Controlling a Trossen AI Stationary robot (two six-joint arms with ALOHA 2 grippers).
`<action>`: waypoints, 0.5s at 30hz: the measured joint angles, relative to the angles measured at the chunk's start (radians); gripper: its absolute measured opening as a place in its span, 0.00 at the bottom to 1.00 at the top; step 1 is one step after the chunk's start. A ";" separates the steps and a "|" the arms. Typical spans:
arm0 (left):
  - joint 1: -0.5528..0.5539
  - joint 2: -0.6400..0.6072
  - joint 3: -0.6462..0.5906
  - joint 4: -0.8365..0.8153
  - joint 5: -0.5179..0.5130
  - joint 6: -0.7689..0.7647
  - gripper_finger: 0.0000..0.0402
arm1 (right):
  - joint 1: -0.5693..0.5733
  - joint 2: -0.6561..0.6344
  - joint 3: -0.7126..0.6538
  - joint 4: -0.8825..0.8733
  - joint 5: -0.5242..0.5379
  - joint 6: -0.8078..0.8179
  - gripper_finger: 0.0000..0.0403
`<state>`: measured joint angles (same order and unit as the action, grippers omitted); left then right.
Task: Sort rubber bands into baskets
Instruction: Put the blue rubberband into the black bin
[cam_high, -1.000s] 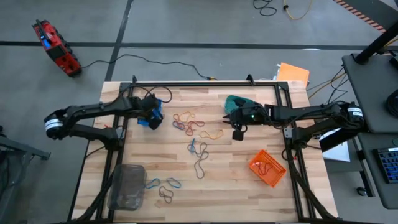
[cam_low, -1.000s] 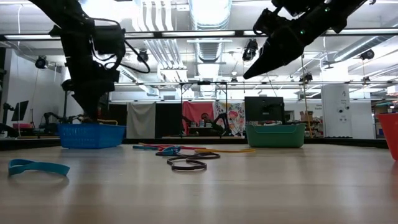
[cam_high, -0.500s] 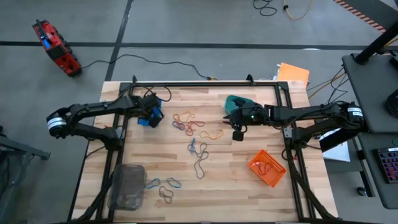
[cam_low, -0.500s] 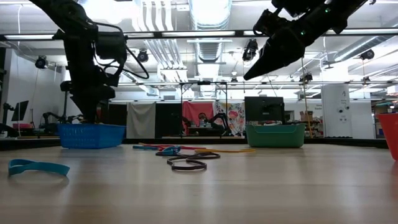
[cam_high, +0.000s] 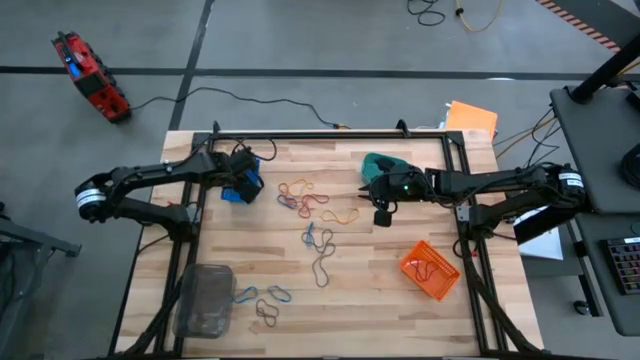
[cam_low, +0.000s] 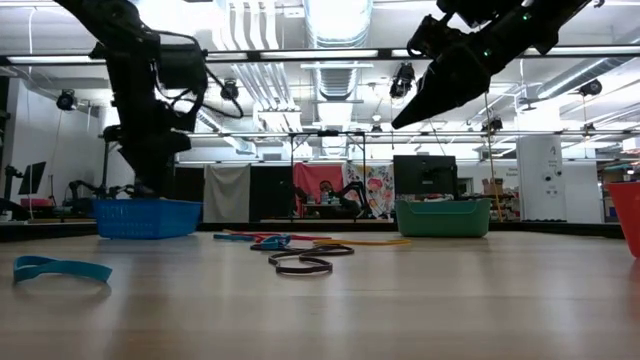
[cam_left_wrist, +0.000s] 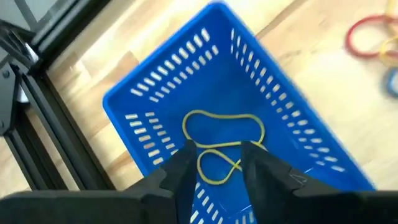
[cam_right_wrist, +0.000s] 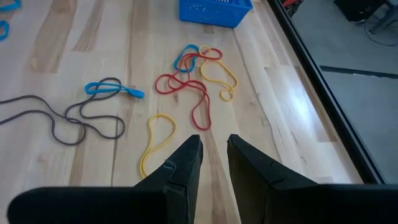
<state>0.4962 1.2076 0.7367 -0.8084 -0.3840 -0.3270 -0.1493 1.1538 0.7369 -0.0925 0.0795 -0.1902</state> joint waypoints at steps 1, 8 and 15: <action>-0.004 0.000 0.013 -0.001 0.000 0.002 0.28 | 0.000 0.000 0.000 0.000 0.000 0.000 0.18; -0.092 -0.053 0.083 0.005 0.000 0.008 0.28 | 0.000 0.000 0.000 0.008 0.000 0.014 0.18; -0.315 -0.165 0.056 0.128 0.106 0.105 0.28 | 0.000 0.000 -0.006 0.031 0.000 0.044 0.18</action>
<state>0.1811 1.0426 0.7926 -0.6808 -0.2776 -0.2216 -0.1493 1.1538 0.7306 -0.0618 0.0793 -0.1458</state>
